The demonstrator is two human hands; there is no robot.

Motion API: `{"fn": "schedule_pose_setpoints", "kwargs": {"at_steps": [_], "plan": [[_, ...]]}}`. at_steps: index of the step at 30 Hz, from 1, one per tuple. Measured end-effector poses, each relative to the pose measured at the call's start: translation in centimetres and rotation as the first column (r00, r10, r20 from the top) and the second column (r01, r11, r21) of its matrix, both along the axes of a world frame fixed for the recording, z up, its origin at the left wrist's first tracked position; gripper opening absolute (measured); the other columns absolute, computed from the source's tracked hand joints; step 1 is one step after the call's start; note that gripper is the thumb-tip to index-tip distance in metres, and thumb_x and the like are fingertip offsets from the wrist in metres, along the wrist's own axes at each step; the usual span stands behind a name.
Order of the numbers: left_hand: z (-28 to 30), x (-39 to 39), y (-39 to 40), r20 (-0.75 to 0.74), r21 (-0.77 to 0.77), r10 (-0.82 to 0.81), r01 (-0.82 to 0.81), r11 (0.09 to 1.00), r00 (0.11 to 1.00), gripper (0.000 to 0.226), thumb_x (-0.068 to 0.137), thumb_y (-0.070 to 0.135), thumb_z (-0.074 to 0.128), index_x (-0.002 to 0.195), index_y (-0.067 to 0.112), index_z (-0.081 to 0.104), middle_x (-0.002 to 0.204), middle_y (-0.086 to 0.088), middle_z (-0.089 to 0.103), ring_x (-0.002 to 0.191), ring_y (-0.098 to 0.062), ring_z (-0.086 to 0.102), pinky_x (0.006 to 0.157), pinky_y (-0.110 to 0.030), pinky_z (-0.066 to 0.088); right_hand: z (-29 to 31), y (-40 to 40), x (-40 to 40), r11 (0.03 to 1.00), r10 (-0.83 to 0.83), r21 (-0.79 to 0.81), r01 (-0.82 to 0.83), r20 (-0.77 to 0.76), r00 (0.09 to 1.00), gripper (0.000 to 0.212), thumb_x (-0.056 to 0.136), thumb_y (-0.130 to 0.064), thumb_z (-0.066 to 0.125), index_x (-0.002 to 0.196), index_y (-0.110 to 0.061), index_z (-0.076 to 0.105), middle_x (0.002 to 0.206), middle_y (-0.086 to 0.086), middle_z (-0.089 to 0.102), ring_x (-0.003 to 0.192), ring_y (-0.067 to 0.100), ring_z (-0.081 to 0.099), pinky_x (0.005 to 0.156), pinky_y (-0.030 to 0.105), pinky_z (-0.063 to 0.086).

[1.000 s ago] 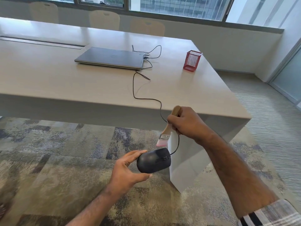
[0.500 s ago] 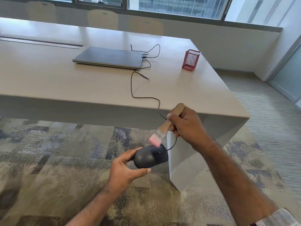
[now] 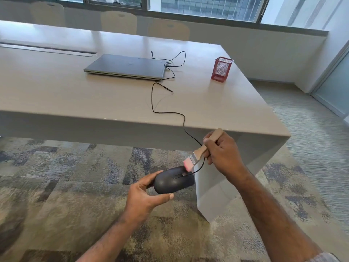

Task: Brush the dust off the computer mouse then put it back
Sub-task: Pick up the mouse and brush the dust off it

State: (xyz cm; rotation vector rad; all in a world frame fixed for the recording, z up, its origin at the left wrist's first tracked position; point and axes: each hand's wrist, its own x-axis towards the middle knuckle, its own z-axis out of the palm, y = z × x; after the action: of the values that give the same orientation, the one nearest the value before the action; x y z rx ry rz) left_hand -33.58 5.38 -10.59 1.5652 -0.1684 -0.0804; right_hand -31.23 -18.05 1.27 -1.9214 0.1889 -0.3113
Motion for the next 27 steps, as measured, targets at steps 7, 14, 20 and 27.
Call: {"fn": "schedule_pose_setpoints", "kwargs": {"at_steps": [7, 14, 20, 27], "plan": [[0.3, 0.2, -0.2, -0.070, -0.055, -0.012, 0.009, 0.998, 0.997, 0.075, 0.036, 0.031, 0.099, 0.107, 0.026, 0.078, 0.107, 0.002, 0.081, 0.103, -0.013, 0.075, 0.085, -0.024, 0.059, -1.1, 0.3, -0.7, 0.994, 0.072, 0.089, -0.067, -0.061, 0.995, 0.012, 0.098, -0.011, 0.054, 0.088, -0.012, 0.060, 0.055, 0.003, 0.062, 0.044, 0.014, 0.052, 0.046, 0.029, 0.044], [0.4, 0.1, -0.2, -0.119, -0.073, 0.014, -0.023, 0.997, 0.993, 0.067, 0.038, 0.036, 0.098, 0.103, 0.032, 0.079, 0.103, 0.000, 0.081, 0.100, -0.016, 0.076, 0.081, -0.024, 0.060, -0.6, -0.5, -1.0, 0.994, 0.001, 0.110, -0.010, 0.080, 0.997, 0.019, 0.098, -0.010, 0.056, 0.083, -0.020, 0.062, 0.056, 0.002, 0.061, 0.048, 0.014, 0.055, 0.045, 0.028, 0.045], [0.4, 0.2, -0.2, -0.161, -0.084, 0.000, -0.013, 0.996, 0.987, 0.074, 0.041, 0.037, 0.098, 0.111, 0.023, 0.077, 0.104, -0.003, 0.081, 0.103, -0.022, 0.076, 0.093, -0.038, 0.057, -1.3, 0.2, -1.3, 0.989, 0.115, 0.086, -0.122, 0.079, 0.990, 0.018, 0.099, -0.015, 0.057, 0.084, -0.023, 0.062, 0.057, 0.000, 0.063, 0.049, 0.013, 0.056, 0.046, 0.026, 0.047], [0.7, 0.2, -0.2, -0.175, -0.123, -0.017, -0.005, 0.992, 0.984, 0.070, 0.044, 0.034, 0.096, 0.109, 0.018, 0.077, 0.102, -0.007, 0.081, 0.097, -0.021, 0.078, 0.077, -0.021, 0.060, -0.2, -0.3, -1.9, 0.975, 0.107, 0.178, -0.129, 0.129, 0.986, 0.014, 0.099, -0.010, 0.059, 0.087, -0.017, 0.064, 0.062, 0.004, 0.062, 0.049, 0.012, 0.055, 0.047, 0.021, 0.044]]}}
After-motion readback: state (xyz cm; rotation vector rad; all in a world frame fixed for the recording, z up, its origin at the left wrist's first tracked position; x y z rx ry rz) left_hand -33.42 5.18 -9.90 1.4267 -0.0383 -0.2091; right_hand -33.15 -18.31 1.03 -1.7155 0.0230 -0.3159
